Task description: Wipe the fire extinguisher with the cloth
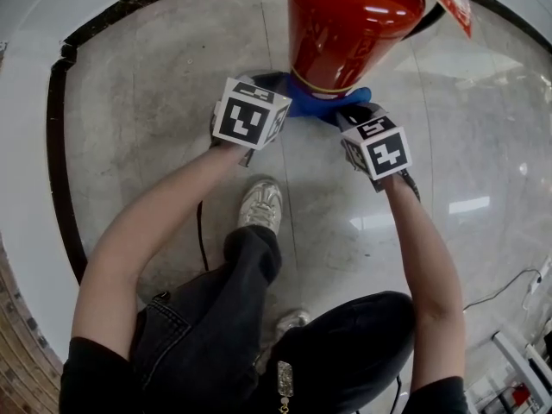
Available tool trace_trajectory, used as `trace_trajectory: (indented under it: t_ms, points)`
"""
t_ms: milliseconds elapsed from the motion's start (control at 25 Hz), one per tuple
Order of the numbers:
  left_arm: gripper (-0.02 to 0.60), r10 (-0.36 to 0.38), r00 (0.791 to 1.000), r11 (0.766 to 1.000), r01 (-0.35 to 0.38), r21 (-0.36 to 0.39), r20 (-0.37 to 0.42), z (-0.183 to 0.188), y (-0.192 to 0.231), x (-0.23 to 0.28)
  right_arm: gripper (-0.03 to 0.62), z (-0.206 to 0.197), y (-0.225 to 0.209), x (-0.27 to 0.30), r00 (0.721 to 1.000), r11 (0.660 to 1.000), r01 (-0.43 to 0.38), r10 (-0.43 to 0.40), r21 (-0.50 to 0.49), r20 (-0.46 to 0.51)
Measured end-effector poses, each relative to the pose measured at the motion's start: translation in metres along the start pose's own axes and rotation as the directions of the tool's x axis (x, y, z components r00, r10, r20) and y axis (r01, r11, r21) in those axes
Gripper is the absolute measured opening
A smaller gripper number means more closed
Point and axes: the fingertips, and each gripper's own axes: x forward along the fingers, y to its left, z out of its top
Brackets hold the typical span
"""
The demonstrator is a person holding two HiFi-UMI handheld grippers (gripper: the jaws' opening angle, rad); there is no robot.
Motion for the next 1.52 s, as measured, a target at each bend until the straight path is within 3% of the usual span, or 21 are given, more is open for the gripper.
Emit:
trace_trajectory:
  t_ms: [400,920,1160,1520]
  points:
    - [0.012,0.009,1.0,1.0,-0.009,0.022,-0.017,-0.01,0.025,0.036,0.024,0.0,0.026,0.022,0.999,0.997,-0.043,0.043,0.065,-0.001]
    - [0.012,-0.034,0.989,0.998,0.041,0.045,-0.145,-0.047,0.021,0.06,0.025,-0.024,0.01,0.04,0.992,0.996,-0.068,0.074,0.059,-0.102]
    - [0.012,-0.089,0.982,0.995,0.095,0.027,-0.169,-0.065,0.003,0.058,0.025,-0.034,-0.014,0.039,0.99,0.999,-0.021,0.026,0.039,-0.137]
    - [0.012,-0.18,0.965,0.983,0.183,0.0,-0.192,-0.076,-0.041,0.054,0.025,-0.031,-0.064,0.039,0.993,0.99,0.087,-0.077,0.115,-0.095]
